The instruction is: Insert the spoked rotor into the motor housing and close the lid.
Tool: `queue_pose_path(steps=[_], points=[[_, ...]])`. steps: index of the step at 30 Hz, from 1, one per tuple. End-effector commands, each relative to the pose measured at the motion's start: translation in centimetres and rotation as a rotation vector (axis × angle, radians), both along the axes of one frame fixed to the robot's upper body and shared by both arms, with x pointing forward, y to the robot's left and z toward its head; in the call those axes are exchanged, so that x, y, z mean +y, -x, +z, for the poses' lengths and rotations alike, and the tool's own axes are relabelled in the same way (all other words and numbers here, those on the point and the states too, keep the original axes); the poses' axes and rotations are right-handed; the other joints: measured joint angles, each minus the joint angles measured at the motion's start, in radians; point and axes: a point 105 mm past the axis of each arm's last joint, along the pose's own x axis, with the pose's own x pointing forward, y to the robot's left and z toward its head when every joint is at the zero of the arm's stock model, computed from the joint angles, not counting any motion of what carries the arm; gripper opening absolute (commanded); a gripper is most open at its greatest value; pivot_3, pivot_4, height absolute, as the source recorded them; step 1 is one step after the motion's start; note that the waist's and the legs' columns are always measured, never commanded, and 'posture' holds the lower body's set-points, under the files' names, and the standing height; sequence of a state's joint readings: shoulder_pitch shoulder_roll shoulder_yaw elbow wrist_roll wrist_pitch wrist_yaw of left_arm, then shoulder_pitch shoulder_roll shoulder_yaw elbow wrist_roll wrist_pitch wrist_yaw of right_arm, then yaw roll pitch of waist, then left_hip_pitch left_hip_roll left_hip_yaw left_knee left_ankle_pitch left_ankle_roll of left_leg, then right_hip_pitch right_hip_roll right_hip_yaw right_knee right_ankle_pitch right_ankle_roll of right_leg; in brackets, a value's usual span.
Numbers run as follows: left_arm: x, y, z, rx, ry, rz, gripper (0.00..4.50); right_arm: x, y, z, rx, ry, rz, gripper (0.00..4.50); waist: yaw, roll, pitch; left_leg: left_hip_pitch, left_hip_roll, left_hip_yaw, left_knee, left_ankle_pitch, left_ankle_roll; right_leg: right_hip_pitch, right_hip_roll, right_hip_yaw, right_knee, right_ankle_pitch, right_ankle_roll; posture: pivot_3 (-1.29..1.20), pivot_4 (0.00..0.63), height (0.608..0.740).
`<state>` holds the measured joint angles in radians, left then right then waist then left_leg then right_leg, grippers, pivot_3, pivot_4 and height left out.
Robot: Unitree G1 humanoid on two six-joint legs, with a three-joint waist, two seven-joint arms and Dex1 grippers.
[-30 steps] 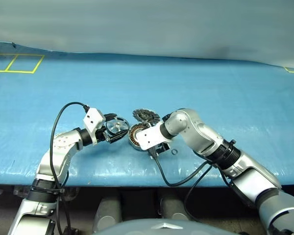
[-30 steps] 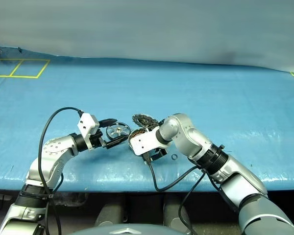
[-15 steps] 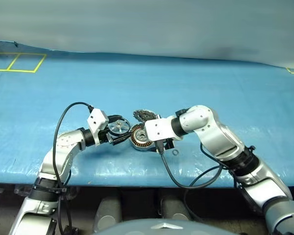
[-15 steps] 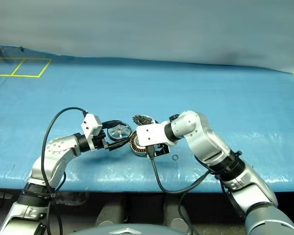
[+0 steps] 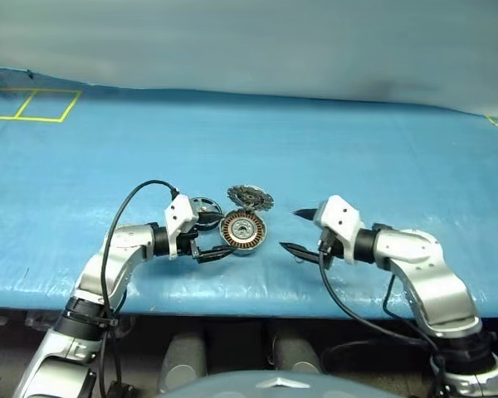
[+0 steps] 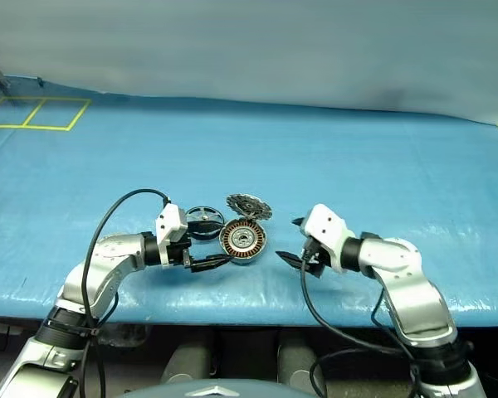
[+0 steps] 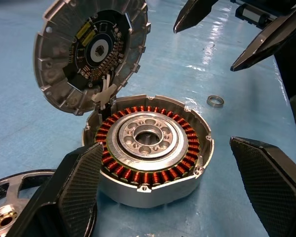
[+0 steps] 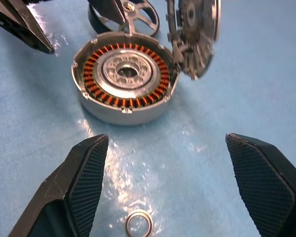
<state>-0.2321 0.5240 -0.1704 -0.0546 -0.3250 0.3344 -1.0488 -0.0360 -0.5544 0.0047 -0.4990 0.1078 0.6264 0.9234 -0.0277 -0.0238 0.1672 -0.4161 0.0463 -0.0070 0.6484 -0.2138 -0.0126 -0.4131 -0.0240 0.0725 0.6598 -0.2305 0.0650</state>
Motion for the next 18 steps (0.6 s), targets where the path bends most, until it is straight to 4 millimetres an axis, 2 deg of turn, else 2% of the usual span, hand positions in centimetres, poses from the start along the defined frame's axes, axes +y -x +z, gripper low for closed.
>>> queue_pose_path(steps=[1,5,10,13,18], points=[[-1.2,0.9,1.7,-0.053,0.023,-0.106,4.50,-1.1,0.3,0.1,-0.006,-0.062,-0.083,4.00,-0.002,0.000,0.000,0.000,0.000,0.000,0.000,0.000,0.000,0.000,0.000,0.000,0.000,0.000,0.000,0.00,0.150,0.740],[-2.1,2.0,1.6,-0.042,0.026,-0.190,4.50,-1.6,0.7,-0.6,0.012,-0.150,-0.160,4.00,-0.003,0.000,0.000,0.001,0.000,0.000,0.000,0.000,0.000,0.000,0.000,0.000,0.000,0.000,0.000,0.00,0.150,0.740],[-2.6,2.4,1.3,-0.023,0.053,-0.228,4.50,-1.8,0.8,-2.0,0.028,-0.177,-0.207,4.00,-0.004,0.000,0.000,0.001,0.000,0.001,0.001,0.000,0.000,0.000,0.000,0.001,0.000,0.000,0.000,0.00,0.150,0.740],[-2.7,2.6,1.0,-0.043,0.047,-0.258,4.50,-2.5,0.8,-3.4,0.041,-0.137,-0.242,4.00,-0.004,0.000,0.000,0.000,0.000,0.001,0.001,0.000,0.000,0.000,0.000,0.001,0.000,0.000,0.000,0.00,0.150,0.740],[-2.8,2.5,0.9,-0.058,0.050,-0.262,4.50,-2.3,1.1,-4.2,0.070,-0.172,-0.248,4.00,-0.004,0.000,0.000,0.000,0.000,0.001,0.000,0.000,0.000,0.000,0.000,0.001,0.000,0.000,0.000,0.00,0.150,0.740]])
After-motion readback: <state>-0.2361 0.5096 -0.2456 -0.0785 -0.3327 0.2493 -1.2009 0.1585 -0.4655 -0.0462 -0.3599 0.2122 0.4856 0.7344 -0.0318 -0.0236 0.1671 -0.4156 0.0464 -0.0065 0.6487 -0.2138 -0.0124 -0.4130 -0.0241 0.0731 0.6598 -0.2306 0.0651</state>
